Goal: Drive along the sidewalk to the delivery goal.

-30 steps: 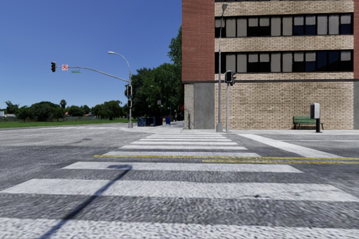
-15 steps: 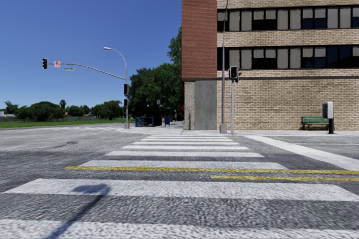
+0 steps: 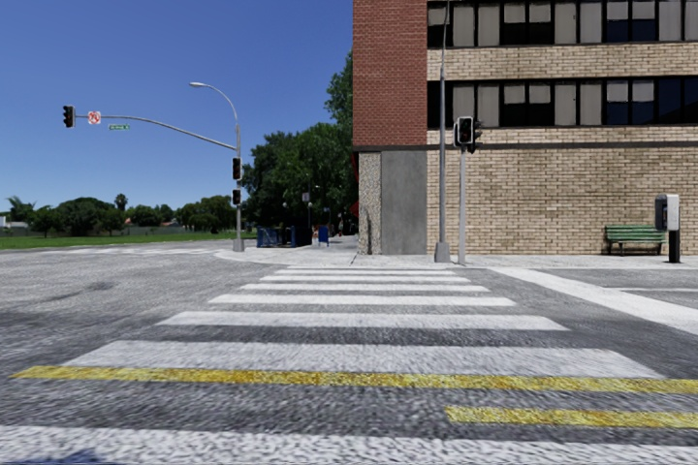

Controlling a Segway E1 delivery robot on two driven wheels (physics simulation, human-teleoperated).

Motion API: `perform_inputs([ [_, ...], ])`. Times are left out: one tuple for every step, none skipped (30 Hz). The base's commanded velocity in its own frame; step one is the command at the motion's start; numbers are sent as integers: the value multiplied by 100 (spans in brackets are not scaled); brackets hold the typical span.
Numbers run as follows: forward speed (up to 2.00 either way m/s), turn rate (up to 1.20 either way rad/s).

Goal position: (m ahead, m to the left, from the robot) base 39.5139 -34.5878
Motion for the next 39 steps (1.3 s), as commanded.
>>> perform_inputs([
  [200, -53],
  [200, -53],
  [200, -53],
  [200, -4],
  [200, 0],
  [200, 0],
  [200, 0],
  [200, 0],
  [200, 0],
  [200, 0],
  [200, 0],
  [200, 0],
  [200, 0],
  [200, 0],
  [200, 0],
  [200, 0],
  [200, 0],
  [200, 0],
  [200, 0],
  [200, 0],
  [200, 0],
  [200, 0],
  [200, 0],
  [200, 0],
  [200, 0],
  [200, 0],
  [200, 0],
  [200, 0],
  [200, 0],
  [200, 0],
  [200, 0],
  [200, 0],
  [200, 0],
  [200, 0],
  [200, 0],
  [200, 0],
  [200, 0],
  [200, 0],
  [200, 0],
])
